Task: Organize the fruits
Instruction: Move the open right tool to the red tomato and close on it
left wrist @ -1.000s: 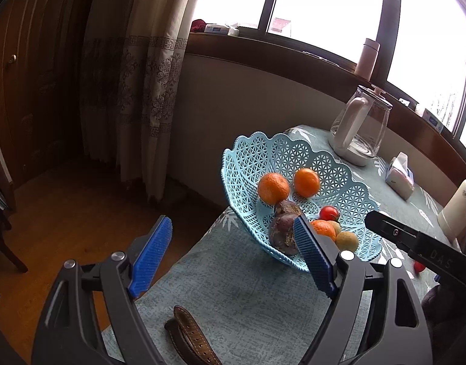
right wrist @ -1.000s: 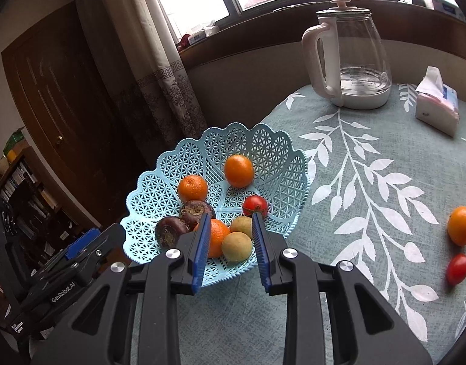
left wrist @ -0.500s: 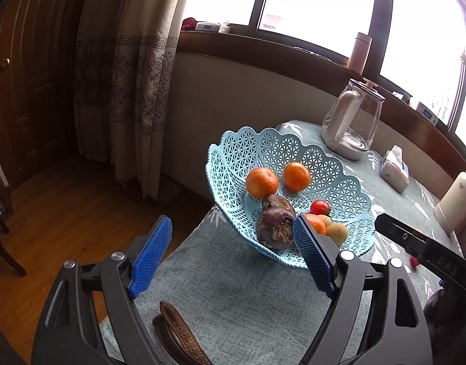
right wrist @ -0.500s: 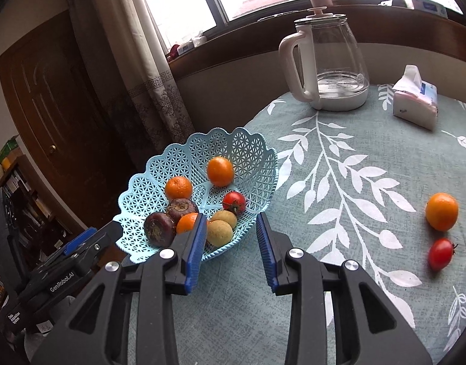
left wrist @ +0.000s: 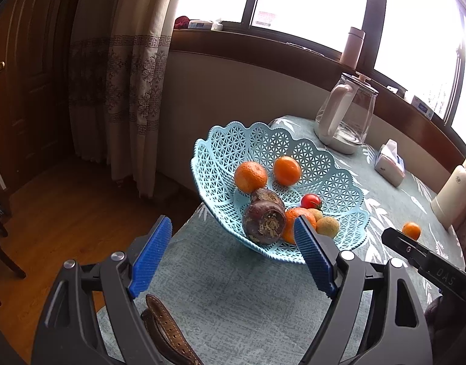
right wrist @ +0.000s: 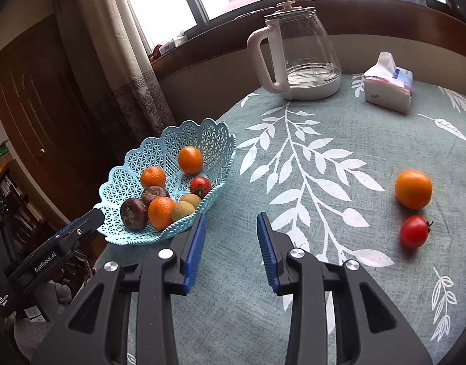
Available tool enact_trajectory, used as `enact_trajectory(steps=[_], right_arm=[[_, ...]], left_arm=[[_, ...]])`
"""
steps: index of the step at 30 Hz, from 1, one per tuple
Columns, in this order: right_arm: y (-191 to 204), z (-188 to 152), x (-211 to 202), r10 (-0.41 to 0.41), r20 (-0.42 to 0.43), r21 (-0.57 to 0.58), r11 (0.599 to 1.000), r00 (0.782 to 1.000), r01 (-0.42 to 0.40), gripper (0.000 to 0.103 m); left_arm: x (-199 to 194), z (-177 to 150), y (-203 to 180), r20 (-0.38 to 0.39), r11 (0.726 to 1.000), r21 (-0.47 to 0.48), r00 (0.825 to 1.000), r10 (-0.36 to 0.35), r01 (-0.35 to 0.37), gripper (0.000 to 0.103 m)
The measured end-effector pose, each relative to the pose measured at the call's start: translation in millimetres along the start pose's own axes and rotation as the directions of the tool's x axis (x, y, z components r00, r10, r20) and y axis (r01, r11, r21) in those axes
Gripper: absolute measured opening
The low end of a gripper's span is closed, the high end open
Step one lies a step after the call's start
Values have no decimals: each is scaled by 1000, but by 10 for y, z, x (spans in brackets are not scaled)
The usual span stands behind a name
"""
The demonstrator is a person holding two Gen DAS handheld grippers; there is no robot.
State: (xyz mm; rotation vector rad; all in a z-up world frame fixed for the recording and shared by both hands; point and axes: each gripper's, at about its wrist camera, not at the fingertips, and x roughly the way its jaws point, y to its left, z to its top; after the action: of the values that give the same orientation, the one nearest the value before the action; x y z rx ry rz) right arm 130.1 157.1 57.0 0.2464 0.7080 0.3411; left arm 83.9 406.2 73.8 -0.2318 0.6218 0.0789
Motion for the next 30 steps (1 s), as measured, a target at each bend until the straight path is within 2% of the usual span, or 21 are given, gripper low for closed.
enact_trajectory(steps=[1,9,16,30], right_arm=[[-32,-8,-14,-7,0,4,1000,1000,7,35],[-397,-89,-178,-88,-2,42,995,996,88,36],[-772,-120,-337,-155,11,109,982,988,153,36],[-1158,-164,-442,-260,-1,159,953,966,256,36]], left_arm=[[-3,-3,-11,0,1000,2,1000,-2,2,90],[-14,-15,-78,-11,1000,4,1000,-22,22,94],[-8,-35,-192,-22,999,19,999,-38,39,94],[-3,-114,-476,-47,993,77,995,-86,90,95]])
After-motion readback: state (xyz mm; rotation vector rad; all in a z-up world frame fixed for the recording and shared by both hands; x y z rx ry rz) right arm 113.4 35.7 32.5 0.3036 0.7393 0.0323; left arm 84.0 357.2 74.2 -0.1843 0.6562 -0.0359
